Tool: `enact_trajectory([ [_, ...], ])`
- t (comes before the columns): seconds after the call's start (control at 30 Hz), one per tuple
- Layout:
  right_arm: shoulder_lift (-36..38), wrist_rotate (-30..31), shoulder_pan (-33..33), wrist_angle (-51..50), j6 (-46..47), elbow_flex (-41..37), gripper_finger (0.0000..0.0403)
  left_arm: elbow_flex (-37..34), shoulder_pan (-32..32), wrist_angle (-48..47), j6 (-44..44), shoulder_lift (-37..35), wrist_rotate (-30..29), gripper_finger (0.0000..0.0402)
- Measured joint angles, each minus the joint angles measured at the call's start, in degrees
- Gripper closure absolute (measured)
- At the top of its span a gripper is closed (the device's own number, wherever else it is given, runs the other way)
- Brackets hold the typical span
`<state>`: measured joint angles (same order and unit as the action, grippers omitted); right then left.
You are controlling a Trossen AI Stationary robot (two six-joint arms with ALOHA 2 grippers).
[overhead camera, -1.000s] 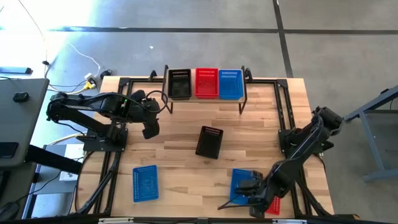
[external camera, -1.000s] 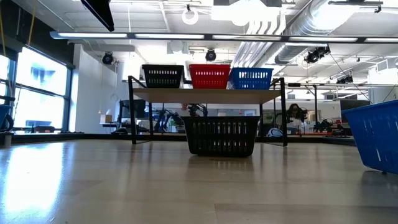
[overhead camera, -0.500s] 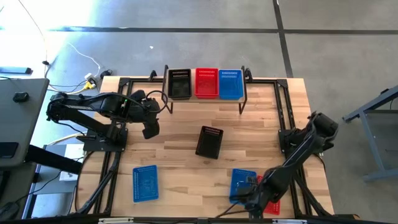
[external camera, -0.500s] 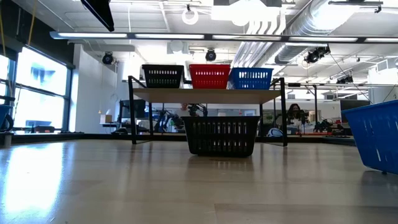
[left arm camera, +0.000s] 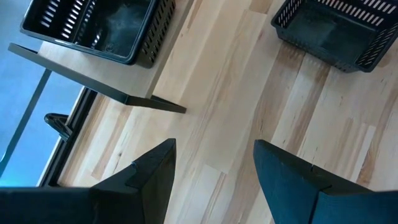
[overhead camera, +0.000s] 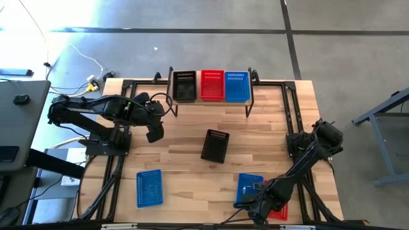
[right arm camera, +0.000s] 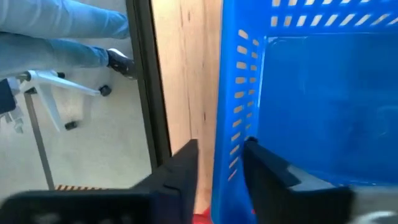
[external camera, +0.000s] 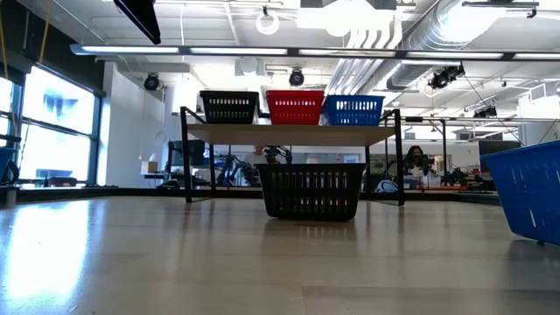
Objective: Stack baskets on shelf by color
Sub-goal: Stack the right blue bin on top of the blue bin on the shelf
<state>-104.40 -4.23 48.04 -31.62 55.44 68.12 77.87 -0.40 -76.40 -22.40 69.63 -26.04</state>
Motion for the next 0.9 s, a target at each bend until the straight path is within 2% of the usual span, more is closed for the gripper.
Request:
enact_trajectory([
  [0.13,0.00,-0.07,-0.38,-0.05,0.02,0.00,0.0378,0.00,0.00,-0.02,0.00,0.00,-0.02,0.0197],
  [0.17,0.06,0.15,-0.40,-0.07,-0.07,0.02,0.0388,0.00,0.00,-0.01,0.00,0.00,-0.04,0.0197],
  [0.3,1.33,1.18,-0.84,-0.37,-0.24,0.02,0.0384,0.00,0.00,0.01,0.00,0.00,-0.19,0.0197],
  [0.37,2.61,1.43,-1.38,-0.54,-0.49,0.02,0.0394,0.00,0.00,0.11,0.00,0.00,-0.42,0.0197],
  [0.9,19.15,13.42,-8.31,-5.76,-2.99,0.02,0.0402,0.00,0.00,0.36,4.57,0.02,-2.95,0.0197],
])
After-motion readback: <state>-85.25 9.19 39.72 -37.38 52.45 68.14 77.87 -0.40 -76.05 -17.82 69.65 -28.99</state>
